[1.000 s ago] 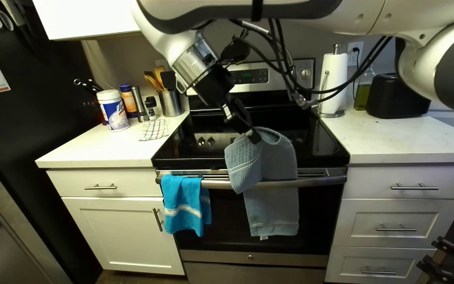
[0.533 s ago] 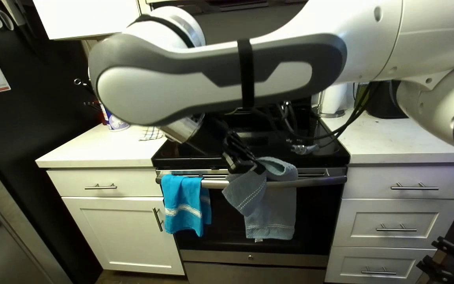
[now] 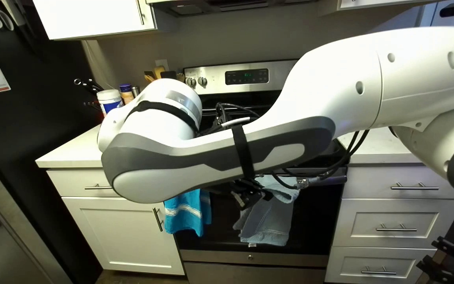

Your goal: Move the light blue towel from the stove top to the oven handle

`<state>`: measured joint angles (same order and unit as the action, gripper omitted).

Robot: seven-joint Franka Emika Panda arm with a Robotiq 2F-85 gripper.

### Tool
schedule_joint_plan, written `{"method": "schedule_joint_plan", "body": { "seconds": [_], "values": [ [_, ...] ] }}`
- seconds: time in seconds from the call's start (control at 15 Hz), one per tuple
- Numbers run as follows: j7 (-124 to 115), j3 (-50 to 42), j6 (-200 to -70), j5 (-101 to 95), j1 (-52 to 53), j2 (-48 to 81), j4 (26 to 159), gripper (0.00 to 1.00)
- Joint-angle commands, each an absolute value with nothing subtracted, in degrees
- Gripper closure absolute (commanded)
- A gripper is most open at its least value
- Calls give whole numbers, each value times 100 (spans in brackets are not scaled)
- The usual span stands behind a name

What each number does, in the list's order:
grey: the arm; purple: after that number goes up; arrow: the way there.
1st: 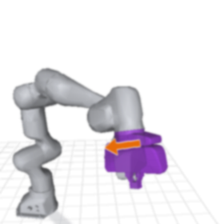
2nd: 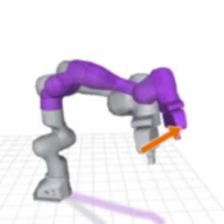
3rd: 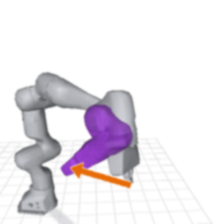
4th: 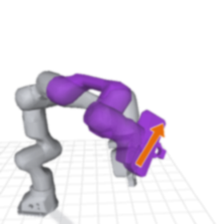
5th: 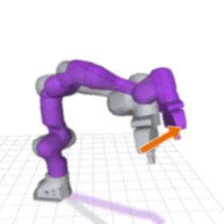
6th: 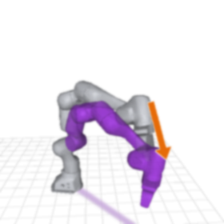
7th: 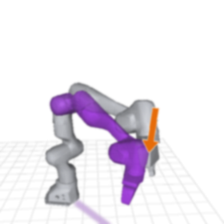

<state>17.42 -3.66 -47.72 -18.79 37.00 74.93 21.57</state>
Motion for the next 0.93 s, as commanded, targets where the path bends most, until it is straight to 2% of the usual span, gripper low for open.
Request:
{"method": "schedule_joint_plan", "body": {
  "seconds": [0.0,0.8,0.87],
  "values": [
    [1906,-441,-4626,-2053,3905,7608,2095,98],
    [1938,-622,-4618,-2271,4684,7864,2114,97],
    [1906,-635,-4605,-2265,4695,7875,2112,68]
  ]
}}
